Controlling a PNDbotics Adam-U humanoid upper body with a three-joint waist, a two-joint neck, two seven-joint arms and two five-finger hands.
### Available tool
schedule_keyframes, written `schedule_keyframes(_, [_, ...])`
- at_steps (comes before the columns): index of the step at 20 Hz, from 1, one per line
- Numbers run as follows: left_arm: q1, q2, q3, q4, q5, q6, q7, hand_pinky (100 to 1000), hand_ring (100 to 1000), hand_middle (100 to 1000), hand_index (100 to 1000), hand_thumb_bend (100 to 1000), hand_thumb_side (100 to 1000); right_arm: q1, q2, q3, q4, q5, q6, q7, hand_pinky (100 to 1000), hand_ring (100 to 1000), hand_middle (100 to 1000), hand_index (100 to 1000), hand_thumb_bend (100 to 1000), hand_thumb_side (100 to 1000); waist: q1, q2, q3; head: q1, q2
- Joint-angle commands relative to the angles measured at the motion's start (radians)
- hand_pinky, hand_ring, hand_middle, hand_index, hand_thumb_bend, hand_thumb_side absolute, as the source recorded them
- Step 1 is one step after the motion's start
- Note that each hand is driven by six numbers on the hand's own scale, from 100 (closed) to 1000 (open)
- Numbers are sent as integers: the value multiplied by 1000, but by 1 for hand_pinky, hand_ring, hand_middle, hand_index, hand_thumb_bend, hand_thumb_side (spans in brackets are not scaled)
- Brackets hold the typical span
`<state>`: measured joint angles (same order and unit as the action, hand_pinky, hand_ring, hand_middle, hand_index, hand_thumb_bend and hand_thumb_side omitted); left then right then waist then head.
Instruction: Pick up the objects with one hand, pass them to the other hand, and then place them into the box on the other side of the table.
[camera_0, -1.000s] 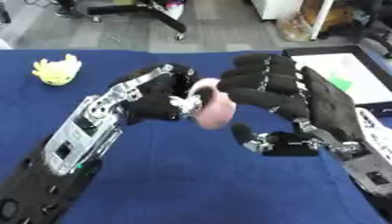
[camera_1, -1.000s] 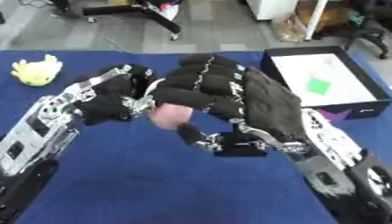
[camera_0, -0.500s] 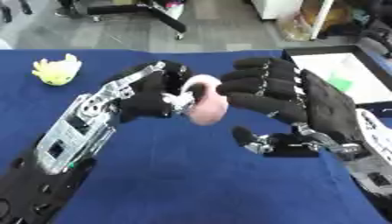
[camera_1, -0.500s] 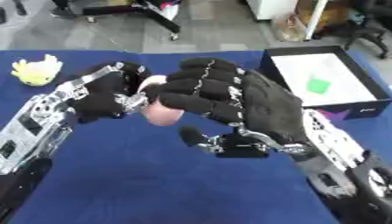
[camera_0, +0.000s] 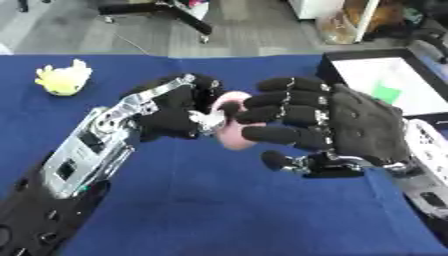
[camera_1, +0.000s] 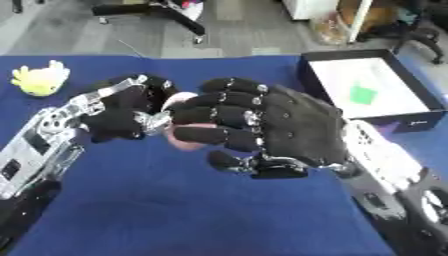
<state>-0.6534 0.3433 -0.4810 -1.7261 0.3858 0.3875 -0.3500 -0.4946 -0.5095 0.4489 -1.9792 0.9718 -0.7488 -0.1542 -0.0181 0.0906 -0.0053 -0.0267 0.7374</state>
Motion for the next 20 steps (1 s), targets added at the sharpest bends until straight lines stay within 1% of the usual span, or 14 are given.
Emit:
schedule_keyframes(1, [-28,11,-3,-27,16,1,-10,447,407,326,516,100,162,-19,-23,-15,-21,7,-4,-5,843,809,829,965,113,100,1,-14,-1,2,3])
schedule_keyframes(6, [-33,5,-13,-45,48,6,-20,454,412,332,521,100,170,-23,-25,-17,-21,22,-6,-36,828,798,824,961,120,100,1,-14,-1,2,2])
schedule_keyframes(14, [-41,2,-34,-80,119,18,-41,462,418,338,528,100,183,-29,-28,-14,-21,77,-3,-126,803,786,809,944,132,100,1,-14,0,-2,4])
schedule_keyframes(20, [-46,3,-42,-95,145,29,-43,466,422,342,539,100,186,-24,-30,-9,-21,109,8,-177,795,776,794,929,119,100,0,-15,2,-2,4])
